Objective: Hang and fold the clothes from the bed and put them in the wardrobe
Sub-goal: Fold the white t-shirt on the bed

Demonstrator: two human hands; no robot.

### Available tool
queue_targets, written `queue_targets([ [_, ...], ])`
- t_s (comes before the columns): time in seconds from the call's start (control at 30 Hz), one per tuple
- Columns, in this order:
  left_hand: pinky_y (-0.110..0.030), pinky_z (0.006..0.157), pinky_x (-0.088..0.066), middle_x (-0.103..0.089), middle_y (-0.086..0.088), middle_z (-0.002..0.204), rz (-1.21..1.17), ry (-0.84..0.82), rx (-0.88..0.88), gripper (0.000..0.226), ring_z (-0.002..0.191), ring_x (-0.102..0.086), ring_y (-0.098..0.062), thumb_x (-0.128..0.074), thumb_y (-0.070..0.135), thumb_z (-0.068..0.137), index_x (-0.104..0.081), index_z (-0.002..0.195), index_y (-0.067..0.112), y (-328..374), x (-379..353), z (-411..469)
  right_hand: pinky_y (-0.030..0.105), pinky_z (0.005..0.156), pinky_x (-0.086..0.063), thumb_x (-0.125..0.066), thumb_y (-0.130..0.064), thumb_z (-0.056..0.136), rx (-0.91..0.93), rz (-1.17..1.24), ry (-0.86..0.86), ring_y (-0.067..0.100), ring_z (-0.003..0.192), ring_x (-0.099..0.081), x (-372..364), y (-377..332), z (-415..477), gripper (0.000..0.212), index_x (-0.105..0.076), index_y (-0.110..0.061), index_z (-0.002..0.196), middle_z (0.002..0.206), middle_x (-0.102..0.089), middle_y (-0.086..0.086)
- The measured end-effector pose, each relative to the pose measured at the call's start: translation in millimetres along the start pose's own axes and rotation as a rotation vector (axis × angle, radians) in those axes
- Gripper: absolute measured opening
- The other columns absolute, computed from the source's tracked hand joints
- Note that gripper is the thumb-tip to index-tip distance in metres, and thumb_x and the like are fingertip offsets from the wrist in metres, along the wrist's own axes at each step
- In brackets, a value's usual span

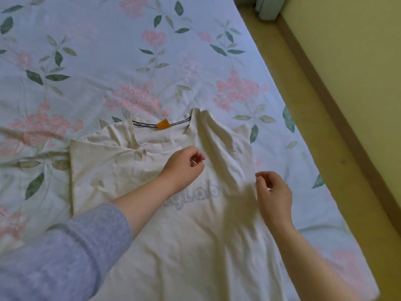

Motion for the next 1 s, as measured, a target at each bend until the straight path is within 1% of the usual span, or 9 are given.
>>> queue_targets([
  [0.13, -0.031, 0.082, -0.052, -0.060, 0.000, 0.104, 0.055, 0.041, -0.086, 0.019, 0.085, -0.060, -0.013, -0.063, 0.016, 0.087, -0.060, 0.106, 0.018, 39.1, -30.4, 35.4, 0.026, 0.083, -0.043, -0.046, -0.013, 0.096, -0.103, -0.039, -0.074, 0.016, 0.096, -0.060, 8.8, 23.3, 52.1, 0.027, -0.067, -0.013, 0.114, 0.103, -0.067, -0.003],
  [0.23, -0.034, 0.092, -0.046, -0.058, -0.003, 0.112, 0.188, 0.079, -0.201, 0.035, 0.101, -0.056, -0.018, -0.064, 0.019, 0.088, -0.057, 0.122, 0.012, 64.7, -54.1, 60.9, 0.042, 0.092, -0.052, -0.047, -0.012, 0.096, -0.224, 0.054, -0.149, 0.025, 0.096, -0.067, 4.5, 41.9, 73.8, 0.024, -0.068, -0.010, 0.108, 0.100, -0.072, 0.007],
  [0.33, -0.035, 0.104, -0.033, -0.055, -0.008, 0.128, 0.496, 0.017, -0.265, 0.046, 0.123, -0.044, -0.027, -0.061, 0.029, 0.091, -0.051, 0.131, 0.010, 80.7, -80.5, 89.8, 0.035, 0.075, -0.059, -0.055, -0.021, 0.097, -0.317, 0.316, -0.193, 0.018, 0.079, -0.071, 3.0, 45.8, 89.1, 0.019, -0.068, -0.011, 0.107, 0.090, -0.074, 0.005],
  [0.43, -0.040, 0.106, -0.032, -0.057, -0.007, 0.127, 0.687, -0.040, -0.142, 0.046, 0.126, -0.042, -0.031, -0.056, 0.043, 0.091, -0.055, 0.128, 0.014, 79.1, -89.0, 118.8, 0.022, 0.043, -0.042, -0.060, -0.030, 0.096, -0.393, 0.513, -0.363, 0.010, 0.047, -0.055, -3.3, 36.3, 107.3, 0.021, -0.068, -0.011, 0.095, 0.069, -0.066, -0.001],
  [0.6, -0.042, 0.104, -0.036, -0.060, -0.007, 0.114, 0.687, -0.095, -0.068, 0.045, 0.120, -0.047, -0.030, -0.053, 0.054, 0.089, -0.065, 0.110, 0.015, 61.3, -89.9, 129.3, 0.019, 0.038, -0.018, -0.060, -0.026, 0.094, -0.390, 0.428, -0.704, 0.009, 0.040, -0.022, -16.9, 32.5, 111.9, 0.036, -0.042, -0.019, 0.064, 0.048, -0.030, -0.006],
  [0.67, -0.041, 0.102, -0.039, -0.062, -0.007, 0.116, 0.626, -0.082, -0.035, 0.046, 0.119, -0.050, -0.028, -0.051, 0.054, 0.091, -0.065, 0.110, 0.015, 57.1, -91.4, 126.0, 0.019, 0.039, -0.023, -0.062, -0.022, 0.093, -0.299, 0.429, -0.553, 0.010, 0.040, -0.026, -9.7, 36.5, 112.5, 0.035, -0.044, -0.016, 0.064, 0.046, -0.031, -0.007],
  [0.83, -0.036, 0.107, -0.036, -0.049, -0.009, 0.141, 0.572, -0.138, -0.050, 0.055, 0.129, -0.044, -0.028, -0.053, 0.045, 0.095, -0.047, 0.138, 0.012, 64.7, -92.9, 115.7, 0.034, 0.058, -0.030, -0.062, -0.024, 0.089, -0.072, 0.390, 0.363, 0.013, 0.058, -0.031, 67.0, 56.4, 114.5, 0.044, -0.035, -0.021, 0.054, 0.057, -0.033, -0.006],
  [0.93, -0.040, 0.111, -0.033, -0.045, -0.007, 0.145, 0.578, -0.152, -0.103, 0.055, 0.135, -0.039, -0.026, -0.053, 0.040, 0.096, -0.042, 0.142, 0.011, 73.2, -87.4, 111.4, 0.038, 0.080, -0.046, -0.062, -0.036, 0.090, -0.137, 0.278, 0.316, 0.016, 0.084, -0.055, 78.8, 67.6, 106.3, 0.024, -0.054, -0.021, 0.074, 0.089, -0.059, 0.002],
  [1.0, -0.039, 0.111, -0.033, -0.045, -0.007, 0.145, 0.577, -0.143, -0.133, 0.052, 0.134, -0.039, -0.026, -0.053, 0.037, 0.096, -0.044, 0.140, 0.010, 85.2, -87.5, 111.5, 0.034, 0.085, -0.040, -0.058, -0.043, 0.091, -0.259, 0.185, 0.182, 0.016, 0.100, -0.051, 76.8, 76.0, 102.0, 0.030, -0.056, -0.018, 0.107, 0.121, -0.054, 0.005],
])
Point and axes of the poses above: each hand's wrist, its own z-axis towards the middle knuckle, its own x-axis out of the back of the hand, y = z × x, the point moved 3 cm from there along z, towards the middle knuckle
